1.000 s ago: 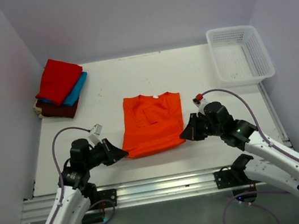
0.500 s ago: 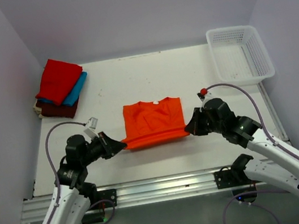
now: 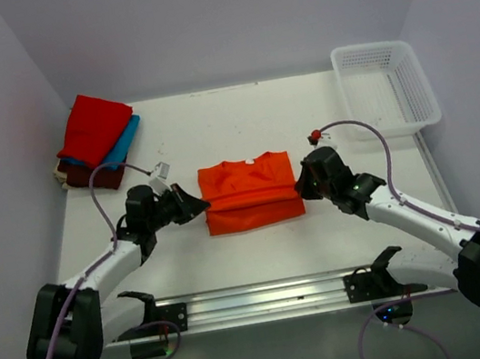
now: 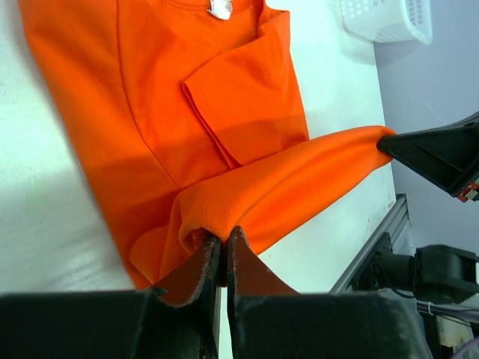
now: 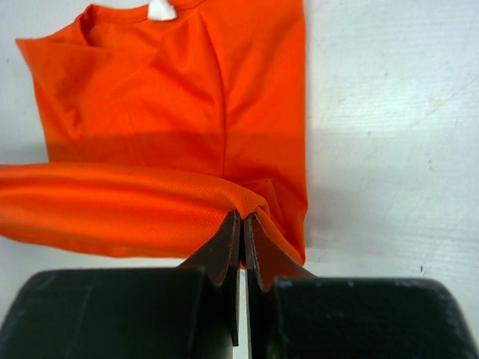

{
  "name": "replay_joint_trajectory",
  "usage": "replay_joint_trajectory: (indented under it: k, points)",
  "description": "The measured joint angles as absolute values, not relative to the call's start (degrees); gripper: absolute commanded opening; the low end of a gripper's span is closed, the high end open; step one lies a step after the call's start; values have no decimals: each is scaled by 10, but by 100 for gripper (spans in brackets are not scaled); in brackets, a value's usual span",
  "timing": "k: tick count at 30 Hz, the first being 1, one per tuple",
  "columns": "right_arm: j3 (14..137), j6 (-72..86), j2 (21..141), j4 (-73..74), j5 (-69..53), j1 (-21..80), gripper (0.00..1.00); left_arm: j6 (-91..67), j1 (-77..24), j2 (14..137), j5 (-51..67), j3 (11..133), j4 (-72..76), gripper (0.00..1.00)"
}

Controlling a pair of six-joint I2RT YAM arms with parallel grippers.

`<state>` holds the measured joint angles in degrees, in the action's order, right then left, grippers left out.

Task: Fold and stack the t-shirts
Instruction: Fold the long partially folded tshirt into a neat square

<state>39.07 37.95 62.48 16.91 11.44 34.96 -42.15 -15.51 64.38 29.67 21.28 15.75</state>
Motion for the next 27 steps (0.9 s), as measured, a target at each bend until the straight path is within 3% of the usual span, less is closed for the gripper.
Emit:
replay_joint_trajectory:
  k: [11,18,19,20,21,22,23,24,27]
  points:
    - [453,354,749,86,118,293,0,-402,-155,799,282,311,230,0]
    - [579,336,873,61,106,249,0,-377,-141,925,248,469,222,0]
    - [622,333,911,63,107,241,5,-376,-135,962,243,507,218,0]
    - [672,329,954,62,105,234,30,-376,-129,999,239,545,215,0]
    - [729,328,1004,66,103,227,54,-376,-123,1030,238,577,205,29]
    - [798,324,1058,77,99,219,76,-374,-116,1067,234,618,192,50]
    - [871,318,1115,84,91,211,79,-374,-109,1100,229,656,179,68]
    - [932,310,1165,86,84,205,83,-374,-103,1126,222,684,170,100]
    - [998,295,1235,97,67,189,88,-385,-88,1142,199,689,149,100]
